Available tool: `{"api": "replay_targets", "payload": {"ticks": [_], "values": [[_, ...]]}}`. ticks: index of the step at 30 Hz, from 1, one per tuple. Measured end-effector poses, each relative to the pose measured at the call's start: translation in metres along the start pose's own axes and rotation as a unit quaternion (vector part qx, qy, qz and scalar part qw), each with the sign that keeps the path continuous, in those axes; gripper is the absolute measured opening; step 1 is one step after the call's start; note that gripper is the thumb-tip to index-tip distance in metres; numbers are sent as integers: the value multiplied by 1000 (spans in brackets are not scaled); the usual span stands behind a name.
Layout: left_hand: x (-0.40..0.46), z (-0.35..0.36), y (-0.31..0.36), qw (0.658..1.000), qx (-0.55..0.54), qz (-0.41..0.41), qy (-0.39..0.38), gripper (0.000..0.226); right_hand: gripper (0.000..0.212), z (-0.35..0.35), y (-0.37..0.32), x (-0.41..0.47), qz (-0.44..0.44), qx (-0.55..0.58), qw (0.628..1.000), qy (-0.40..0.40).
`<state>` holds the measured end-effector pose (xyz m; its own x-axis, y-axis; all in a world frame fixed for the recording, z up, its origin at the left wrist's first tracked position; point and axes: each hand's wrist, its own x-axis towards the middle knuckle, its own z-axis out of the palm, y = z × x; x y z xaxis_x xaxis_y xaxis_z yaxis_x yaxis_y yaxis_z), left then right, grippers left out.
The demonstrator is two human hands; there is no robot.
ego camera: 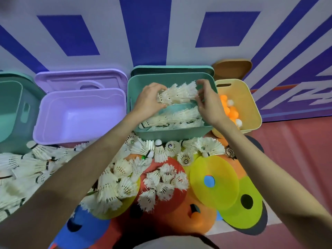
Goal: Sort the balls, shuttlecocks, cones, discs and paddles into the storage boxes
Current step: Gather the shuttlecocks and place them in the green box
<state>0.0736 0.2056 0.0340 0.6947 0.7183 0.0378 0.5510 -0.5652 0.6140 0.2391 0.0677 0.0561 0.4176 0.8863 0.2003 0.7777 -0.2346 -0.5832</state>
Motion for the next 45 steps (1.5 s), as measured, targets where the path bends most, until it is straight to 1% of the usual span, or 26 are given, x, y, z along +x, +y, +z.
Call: {"api": "replay_targets", "payload": {"ticks": [3,6,9,13,17,21,25,28,30,32,34,37,40,42,43,45], "values": [[21,17,-14,999,23,-43,-15,56,41,18,11,21,40,-17,999,-32],[42,35,-26,993,51,-87,-55,58,41,41,27,43,54,-48,994,-81],[60,51,-41,986,82,-116,-89,58,40,63,40,60,69,-68,988,-119],[75,66,-57,975,114,-143,-124,52,40,89,54,78,88,-72,979,-170],[80,74,-68,967,158,-140,-143,41,46,110,61,89,118,-73,967,-216],[79,75,-71,960,200,-130,-146,36,48,125,60,92,139,-67,952,-266],[79,77,-71,958,203,-121,-165,34,59,129,58,92,147,-80,941,-294],[75,79,-71,952,197,-122,-198,33,60,126,59,91,148,-89,932,-318],[72,76,-69,951,193,-125,-207,33,60,122,58,90,145,-96,929,-327],[68,71,-66,952,192,-126,-204,34,60,117,54,86,136,-109,928,-328],[63,63,-61,957,180,-123,-192,40,60,109,48,80,124,-120,930,-326],[45,48,-50,976,123,-105,-148,46,54,91,33,65,90,-119,942,-301],[5,29,-35,998,15,-47,-48,36,48,69,11,36,28,-61,971,-228],[-32,15,-24,999,-51,4,14,27,40,55,-4,8,-18,2,987,-160],[-51,8,-21,997,-69,19,24,23,37,49,-10,-8,-39,30,990,-136],[-89,-1,-18,996,-80,31,10,19,33,40,-18,-39,-71,57,989,-118]]}}
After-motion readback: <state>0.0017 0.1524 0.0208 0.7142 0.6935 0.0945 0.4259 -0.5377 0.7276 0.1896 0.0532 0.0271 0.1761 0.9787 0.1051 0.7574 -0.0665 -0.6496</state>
